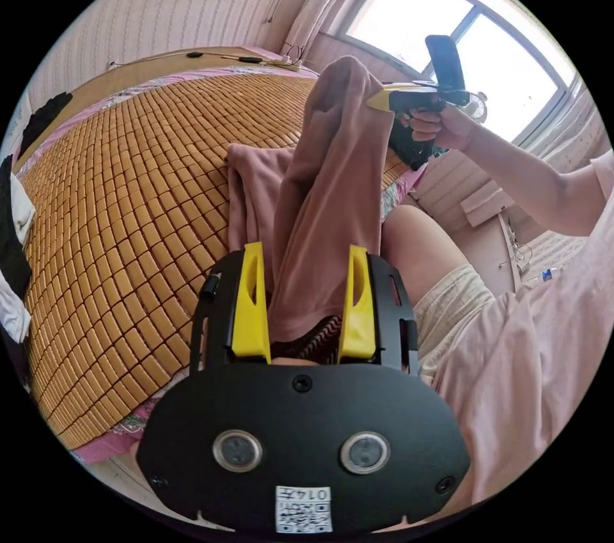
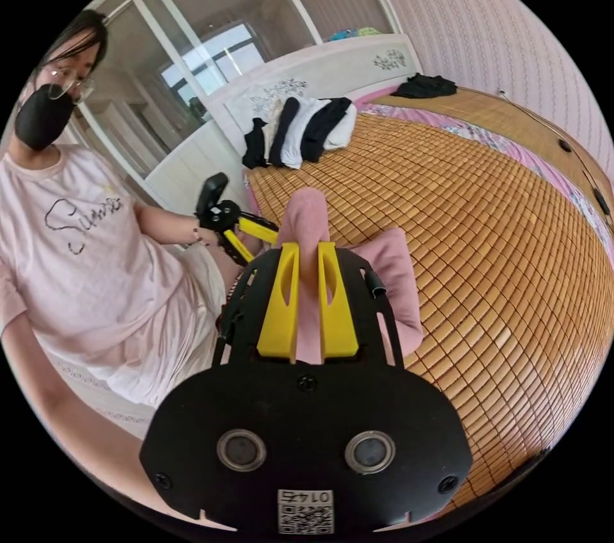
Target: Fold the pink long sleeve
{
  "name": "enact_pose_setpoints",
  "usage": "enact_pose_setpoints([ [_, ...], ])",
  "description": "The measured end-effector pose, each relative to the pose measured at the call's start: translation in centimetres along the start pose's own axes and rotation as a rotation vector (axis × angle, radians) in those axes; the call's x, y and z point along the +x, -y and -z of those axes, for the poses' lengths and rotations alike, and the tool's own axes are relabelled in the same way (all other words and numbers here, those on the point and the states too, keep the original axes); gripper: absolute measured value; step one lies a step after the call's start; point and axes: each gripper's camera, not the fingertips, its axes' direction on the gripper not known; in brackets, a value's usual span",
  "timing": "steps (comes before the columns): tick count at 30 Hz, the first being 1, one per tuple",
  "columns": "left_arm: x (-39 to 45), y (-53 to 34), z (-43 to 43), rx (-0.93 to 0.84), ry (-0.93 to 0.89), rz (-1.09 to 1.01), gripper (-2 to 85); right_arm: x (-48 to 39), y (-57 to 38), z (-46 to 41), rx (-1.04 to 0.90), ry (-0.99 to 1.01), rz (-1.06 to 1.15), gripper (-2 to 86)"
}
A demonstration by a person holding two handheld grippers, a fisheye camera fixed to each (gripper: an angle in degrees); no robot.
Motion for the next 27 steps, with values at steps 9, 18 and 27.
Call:
enact_pose_setpoints([
  [9,-2.0,-0.2,2.0,-0.099,-0.075,0.080,5.2,1.8,6.7,-3.0,-0.082,-0.046,-0.061,5.2],
  [18,-5.7,0.6,-0.4,-0.153,0.009,0.275,7.0,7.3,10.4,-14.4,-0.465,-0.403,-0.320,5.2],
  [27,-7.0,-1.0,2.3,-0.071,0.018,0.363,7.2,4.5,9.8,-8.1,-0.085,-0.375,-0.342,3.0],
])
